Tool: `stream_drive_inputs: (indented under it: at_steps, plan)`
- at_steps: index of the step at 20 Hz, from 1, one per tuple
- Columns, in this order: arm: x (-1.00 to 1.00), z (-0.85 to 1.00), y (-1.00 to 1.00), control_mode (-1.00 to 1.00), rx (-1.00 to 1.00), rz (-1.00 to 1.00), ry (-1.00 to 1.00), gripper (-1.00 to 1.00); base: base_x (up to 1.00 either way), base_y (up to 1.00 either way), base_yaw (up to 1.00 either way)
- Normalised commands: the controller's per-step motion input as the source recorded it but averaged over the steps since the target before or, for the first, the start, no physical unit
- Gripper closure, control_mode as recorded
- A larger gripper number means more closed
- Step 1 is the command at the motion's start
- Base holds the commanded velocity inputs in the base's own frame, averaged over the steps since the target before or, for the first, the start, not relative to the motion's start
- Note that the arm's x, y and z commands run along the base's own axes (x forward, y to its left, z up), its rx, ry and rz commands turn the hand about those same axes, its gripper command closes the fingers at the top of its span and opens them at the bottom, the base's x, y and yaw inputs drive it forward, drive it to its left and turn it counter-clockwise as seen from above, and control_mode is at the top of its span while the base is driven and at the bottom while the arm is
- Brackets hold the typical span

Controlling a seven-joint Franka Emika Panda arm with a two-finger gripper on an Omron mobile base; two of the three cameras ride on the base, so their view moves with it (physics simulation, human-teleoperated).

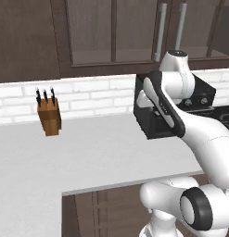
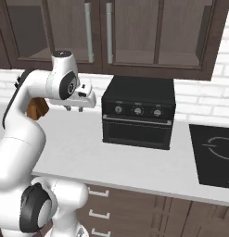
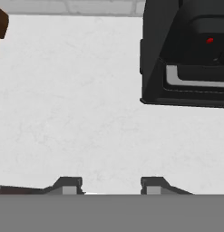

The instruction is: Navigate to the sink.

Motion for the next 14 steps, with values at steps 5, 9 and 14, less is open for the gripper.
stream_drive_inputs:
  at_steps: [5, 9, 14]
  plan:
    - [0.00, 0.00, 0.00, 1.00, 0.00, 0.00, 0.00, -1.00, 0.00, 0.00, 0.00]
    - [0.00, 0.00, 0.00, 1.00, 0.00, 0.00, 0.00, -1.00, 0.00, 0.00, 0.00]
    - [0.00, 0.00, 0.00, 1.00, 0.00, 0.00, 0.00, -1.00, -0.11, 0.06, 0.00]
